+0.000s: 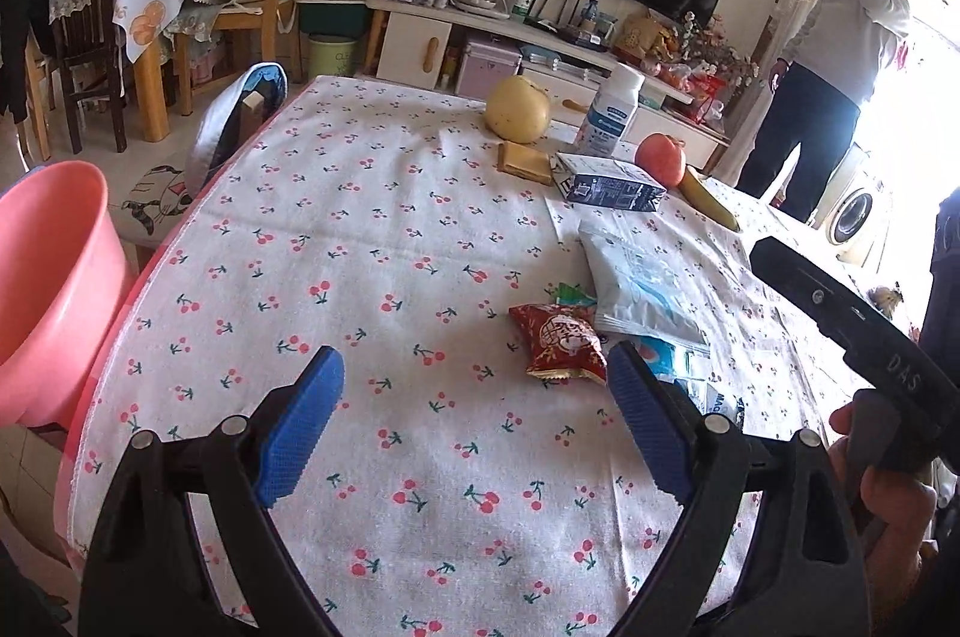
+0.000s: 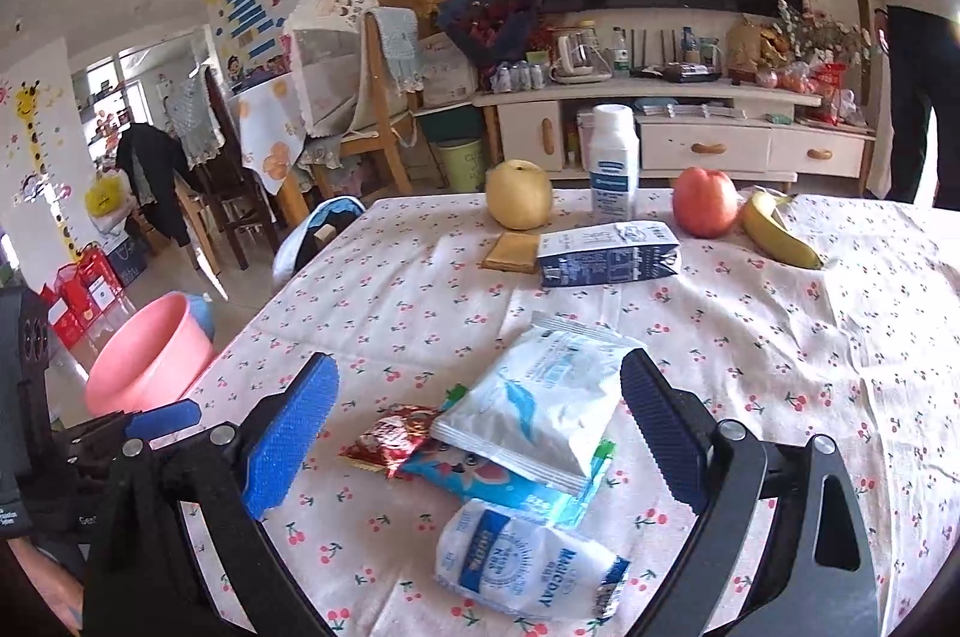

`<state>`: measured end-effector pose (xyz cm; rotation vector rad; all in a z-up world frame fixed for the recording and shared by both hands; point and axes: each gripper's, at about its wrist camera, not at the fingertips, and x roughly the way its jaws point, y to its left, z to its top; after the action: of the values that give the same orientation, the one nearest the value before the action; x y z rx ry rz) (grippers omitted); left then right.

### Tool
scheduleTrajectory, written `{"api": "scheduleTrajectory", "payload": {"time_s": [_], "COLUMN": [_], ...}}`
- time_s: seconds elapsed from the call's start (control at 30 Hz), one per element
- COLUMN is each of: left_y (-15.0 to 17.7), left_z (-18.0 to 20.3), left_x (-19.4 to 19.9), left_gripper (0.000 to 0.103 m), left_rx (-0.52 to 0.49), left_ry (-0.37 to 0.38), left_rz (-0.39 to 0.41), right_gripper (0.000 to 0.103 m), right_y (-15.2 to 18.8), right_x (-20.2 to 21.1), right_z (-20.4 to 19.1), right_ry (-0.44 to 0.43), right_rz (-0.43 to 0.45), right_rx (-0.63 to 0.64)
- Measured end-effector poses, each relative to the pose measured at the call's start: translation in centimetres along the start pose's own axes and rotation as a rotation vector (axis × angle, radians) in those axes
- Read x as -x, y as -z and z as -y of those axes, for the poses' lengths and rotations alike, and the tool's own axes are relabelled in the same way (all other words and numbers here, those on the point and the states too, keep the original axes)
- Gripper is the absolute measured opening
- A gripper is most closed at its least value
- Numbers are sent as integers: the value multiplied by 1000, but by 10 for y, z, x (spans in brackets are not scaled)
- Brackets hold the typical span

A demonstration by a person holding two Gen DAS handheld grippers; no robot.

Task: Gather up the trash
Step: 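Close the left gripper on the yellow square cake while the right gripper reaches the white milk carton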

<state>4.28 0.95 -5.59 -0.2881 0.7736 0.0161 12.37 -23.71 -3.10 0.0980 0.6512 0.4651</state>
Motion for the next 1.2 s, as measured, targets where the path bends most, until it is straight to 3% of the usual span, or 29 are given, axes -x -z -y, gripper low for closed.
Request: {"api": "scheduleTrajectory", "payload": {"time_s": [0.33,0.63,0.73,1.0,1.2], "left_y": [-70,-138,-153,-179,-178], "left_z": [40,104,123,132,129], "left_x": [-61,-159,-192,-267,-289], "left_gripper": [90,90,89,61,54], "left_rx": [-57,-96,-130,-106,-98], "left_ry": [21,81,15,-105,-96], "left_rz": [14,-19,-38,-170,-253], "right_gripper": [94,94,94,94,94], "right_y": [-16,-18,-21,-22,-23], "right_x": [-16,-32,-29,-33,-34], "right_z": [94,127,133,143,147], "right_ry": [151,116,102,71,64], "right_rz": [15,-12,-8,-30,-35], "right_rx": [-167,-304,-327,-369,-389]}}
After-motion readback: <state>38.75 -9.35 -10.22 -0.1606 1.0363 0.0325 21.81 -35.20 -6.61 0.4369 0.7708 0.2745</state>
